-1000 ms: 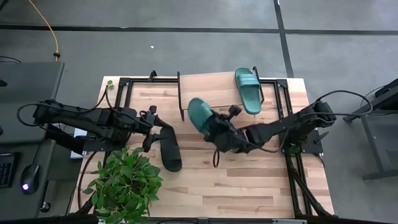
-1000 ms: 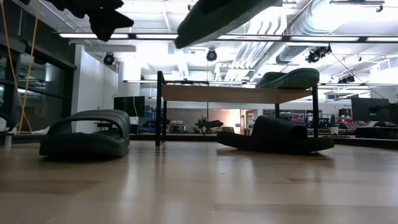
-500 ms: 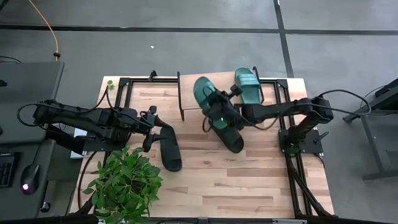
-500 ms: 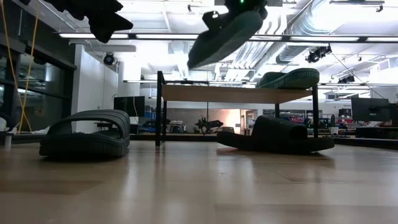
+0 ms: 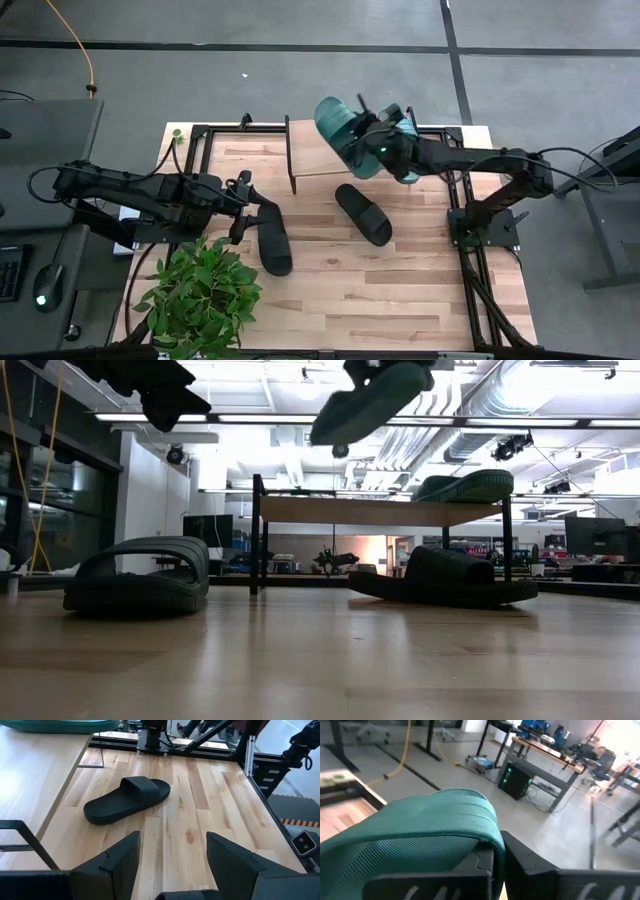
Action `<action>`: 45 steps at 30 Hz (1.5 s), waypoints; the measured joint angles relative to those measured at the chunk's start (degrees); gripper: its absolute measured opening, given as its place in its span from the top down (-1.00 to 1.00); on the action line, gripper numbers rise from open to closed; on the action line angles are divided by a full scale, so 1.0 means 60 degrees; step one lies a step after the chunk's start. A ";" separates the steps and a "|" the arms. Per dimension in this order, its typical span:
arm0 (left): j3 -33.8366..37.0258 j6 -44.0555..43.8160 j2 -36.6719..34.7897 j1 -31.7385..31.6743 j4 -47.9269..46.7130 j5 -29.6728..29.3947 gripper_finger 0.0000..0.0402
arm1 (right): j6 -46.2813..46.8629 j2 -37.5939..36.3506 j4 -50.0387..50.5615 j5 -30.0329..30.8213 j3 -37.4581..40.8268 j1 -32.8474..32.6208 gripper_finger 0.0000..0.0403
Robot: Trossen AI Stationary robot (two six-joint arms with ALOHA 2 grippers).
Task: Pick and place slides into the shelf
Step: Put the green slipper on the shelf
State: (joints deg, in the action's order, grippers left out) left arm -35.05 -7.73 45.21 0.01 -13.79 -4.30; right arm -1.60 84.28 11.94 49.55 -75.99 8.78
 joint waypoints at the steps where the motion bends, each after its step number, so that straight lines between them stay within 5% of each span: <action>1: 0.0000 0.0000 0.0000 0.0000 -0.0021 -0.0025 -0.04 | -0.0075 -0.0148 0.0006 -0.0050 -0.0001 -0.0006 0.99; 13: 0.0000 -0.0033 0.0000 0.0004 -0.0245 -0.0114 -0.04 | 0.0125 -0.2243 0.1329 -0.0483 0.0165 -0.0364 0.99; 16: 0.0000 -0.0033 0.0000 0.0004 -0.0243 -0.0157 -0.04 | 0.0084 -0.3211 0.0038 -0.0472 0.1619 -0.0470 0.99; 21: 0.0004 -0.0029 0.0000 0.0002 -0.0164 -0.0229 -0.04 | -0.0495 -0.4785 -0.4381 -0.0809 0.5008 -0.0466 0.99; 24: 0.0004 -0.0014 0.0000 0.0003 0.0081 -0.0229 -0.04 | -0.0737 -0.5120 -0.5677 0.0016 0.6044 -0.0474 1.00; 29: 0.0004 0.0138 0.0000 0.0000 0.0518 -0.0232 -0.04 | -0.0596 -0.4702 -0.5681 0.0651 0.6451 -0.0388 1.00; 45: 0.0004 0.0171 0.0007 0.0000 0.0453 -0.0229 -0.04 | -0.0860 -0.1043 -1.0038 0.2331 0.6444 -0.0022 1.00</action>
State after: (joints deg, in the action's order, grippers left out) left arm -35.03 -6.70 45.25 0.01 -11.07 -5.67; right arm -6.76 78.02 -48.29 63.54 -37.32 8.64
